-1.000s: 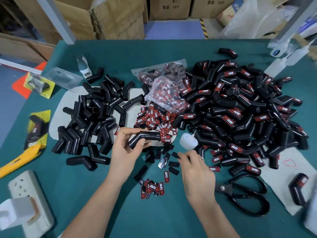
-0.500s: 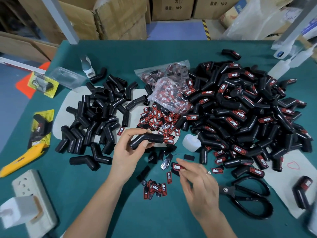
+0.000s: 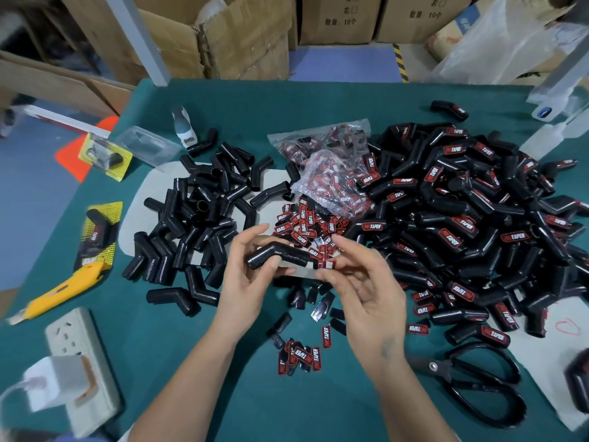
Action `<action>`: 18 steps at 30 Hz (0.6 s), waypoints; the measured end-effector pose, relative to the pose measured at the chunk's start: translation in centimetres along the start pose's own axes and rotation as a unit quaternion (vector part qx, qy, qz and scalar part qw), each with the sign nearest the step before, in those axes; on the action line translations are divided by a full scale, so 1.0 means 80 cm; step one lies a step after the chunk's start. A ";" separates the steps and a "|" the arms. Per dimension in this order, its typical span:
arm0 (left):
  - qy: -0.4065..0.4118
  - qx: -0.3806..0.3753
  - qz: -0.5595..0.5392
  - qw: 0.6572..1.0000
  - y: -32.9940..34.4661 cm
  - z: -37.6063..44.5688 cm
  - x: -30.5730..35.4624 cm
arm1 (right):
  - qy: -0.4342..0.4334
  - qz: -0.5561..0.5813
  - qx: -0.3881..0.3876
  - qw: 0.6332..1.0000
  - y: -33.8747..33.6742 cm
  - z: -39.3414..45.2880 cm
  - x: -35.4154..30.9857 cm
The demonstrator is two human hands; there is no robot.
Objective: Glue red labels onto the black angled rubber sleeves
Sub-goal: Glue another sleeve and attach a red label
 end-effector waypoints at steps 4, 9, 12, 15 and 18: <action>0.023 0.005 0.020 1.000 0.002 0.000 0.006 | -0.040 -0.023 -0.015 0.999 -0.001 -0.003 0.008; 0.058 -0.011 -0.011 0.998 0.004 -0.005 0.009 | 0.022 -0.009 0.001 1.000 -0.009 -0.011 0.022; 0.060 -0.023 0.021 0.998 0.002 -0.004 0.009 | 0.031 0.004 0.004 0.999 -0.009 -0.012 0.023; 0.063 -0.024 0.040 0.997 0.001 -0.004 0.008 | 0.028 0.033 0.007 0.999 -0.009 -0.010 0.022; 0.060 -0.015 0.049 0.997 -0.002 -0.005 0.006 | 0.018 0.021 0.018 0.999 -0.011 -0.009 0.022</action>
Point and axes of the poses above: each hand's wrist, its own z-axis towards the middle knuckle, its own y-axis out of the palm, x = y × z, the point moved 6 cm from there along z, towards the middle knuckle
